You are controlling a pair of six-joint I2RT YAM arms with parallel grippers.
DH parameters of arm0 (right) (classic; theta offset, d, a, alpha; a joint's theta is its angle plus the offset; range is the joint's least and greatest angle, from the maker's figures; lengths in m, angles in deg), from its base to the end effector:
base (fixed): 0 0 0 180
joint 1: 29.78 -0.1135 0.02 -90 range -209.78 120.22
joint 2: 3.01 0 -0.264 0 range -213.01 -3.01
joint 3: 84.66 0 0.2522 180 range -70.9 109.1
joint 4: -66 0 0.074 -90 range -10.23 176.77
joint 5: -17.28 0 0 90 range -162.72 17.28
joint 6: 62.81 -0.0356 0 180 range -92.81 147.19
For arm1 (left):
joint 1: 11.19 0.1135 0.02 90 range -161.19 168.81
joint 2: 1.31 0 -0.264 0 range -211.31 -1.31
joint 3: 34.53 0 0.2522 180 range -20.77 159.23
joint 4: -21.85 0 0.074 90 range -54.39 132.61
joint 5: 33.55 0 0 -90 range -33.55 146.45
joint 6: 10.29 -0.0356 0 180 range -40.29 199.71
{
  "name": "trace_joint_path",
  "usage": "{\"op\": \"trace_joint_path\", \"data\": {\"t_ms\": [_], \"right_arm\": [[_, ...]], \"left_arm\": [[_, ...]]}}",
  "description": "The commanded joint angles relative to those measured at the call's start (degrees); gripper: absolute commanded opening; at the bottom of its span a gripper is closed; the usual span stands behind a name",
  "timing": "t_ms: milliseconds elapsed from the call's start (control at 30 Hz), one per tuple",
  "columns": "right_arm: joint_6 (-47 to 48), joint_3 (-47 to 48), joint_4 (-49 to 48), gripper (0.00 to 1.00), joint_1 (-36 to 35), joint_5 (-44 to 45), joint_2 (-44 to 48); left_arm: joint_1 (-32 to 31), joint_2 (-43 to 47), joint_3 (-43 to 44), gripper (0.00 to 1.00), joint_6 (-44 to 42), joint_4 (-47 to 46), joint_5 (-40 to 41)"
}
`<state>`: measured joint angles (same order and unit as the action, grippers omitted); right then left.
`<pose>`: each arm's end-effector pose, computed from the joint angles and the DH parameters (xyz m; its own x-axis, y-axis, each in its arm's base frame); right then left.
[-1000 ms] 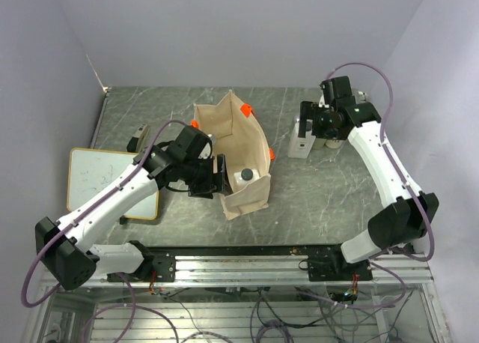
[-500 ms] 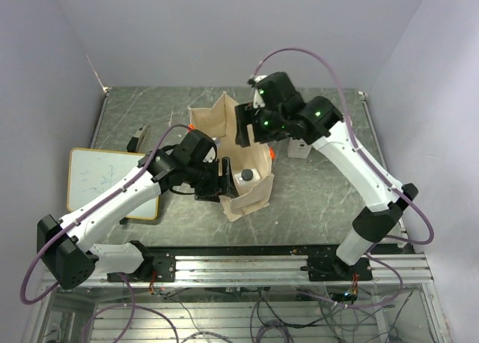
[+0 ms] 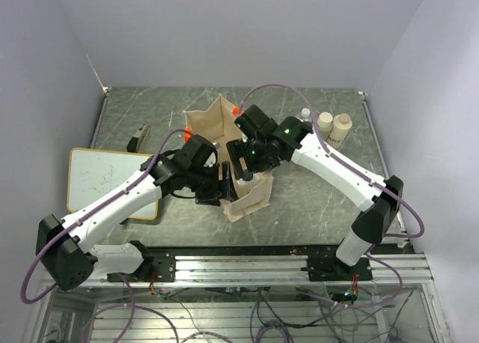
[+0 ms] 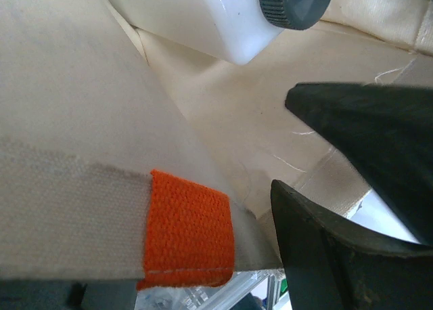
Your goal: Take the personal care products out of the canvas bag
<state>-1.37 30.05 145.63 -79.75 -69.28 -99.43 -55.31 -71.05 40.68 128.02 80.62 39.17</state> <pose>0.2213 0.2601 0.3589 -0.8523 -0.2727 -0.4464 -0.3852 0.9045 0.1830 0.1679 -0.1776 0.2986 -0.9744 -0.0484 -0.2196 0.0971 0.7905 -0.6047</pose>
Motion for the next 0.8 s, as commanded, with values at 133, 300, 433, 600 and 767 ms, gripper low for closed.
{"op": "trace_joint_path", "data": {"t_ms": [133, 300, 433, 600, 767], "right_arm": [[3.4, -7.4, -3.7, 0.88, -2.1, 3.3, 2.2], [4.9, -6.0, -5.5, 0.92, -2.2, 4.7, -1.4], [2.8, -4.2, -5.5, 0.93, -2.2, 5.5, -3.7], [-2.3, -4.3, -4.8, 0.92, -2.6, 5.6, -6.2], [-4.9, -6.4, -4.8, 0.87, -3.4, 6.7, -7.7]], "left_arm": [[-0.9, 0.2, -2.4, 0.77, -1.8, -0.7, -3.0], [-0.8, -0.2, -2.7, 0.77, -2.4, -0.9, -2.4], [-0.9, 0.1, -3.0, 0.78, -2.2, -1.2, -2.0], [-0.8, 0.2, -3.1, 0.78, -2.4, -0.8, -1.7], [-0.9, -0.4, -2.3, 0.78, -3.4, 0.2, -1.3]]}}
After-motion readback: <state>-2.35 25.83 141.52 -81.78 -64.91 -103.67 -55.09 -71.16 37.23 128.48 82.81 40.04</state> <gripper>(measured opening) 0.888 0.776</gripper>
